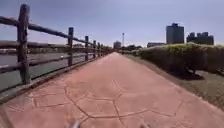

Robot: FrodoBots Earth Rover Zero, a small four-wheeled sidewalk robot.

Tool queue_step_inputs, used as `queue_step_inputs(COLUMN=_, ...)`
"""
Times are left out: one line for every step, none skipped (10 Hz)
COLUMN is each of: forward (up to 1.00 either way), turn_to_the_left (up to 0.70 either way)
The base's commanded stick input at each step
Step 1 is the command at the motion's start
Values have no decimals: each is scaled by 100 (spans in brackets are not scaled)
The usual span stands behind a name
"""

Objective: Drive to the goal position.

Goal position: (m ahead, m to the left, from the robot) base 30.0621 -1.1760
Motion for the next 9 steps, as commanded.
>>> queue_step_inputs(forward=85, turn_to_the_left=0)
queue_step_inputs(forward=85, turn_to_the_left=0)
queue_step_inputs(forward=85, turn_to_the_left=0)
queue_step_inputs(forward=85, turn_to_the_left=0)
queue_step_inputs(forward=85, turn_to_the_left=0)
queue_step_inputs(forward=85, turn_to_the_left=0)
queue_step_inputs(forward=85, turn_to_the_left=0)
queue_step_inputs(forward=85, turn_to_the_left=0)
queue_step_inputs(forward=85, turn_to_the_left=0)
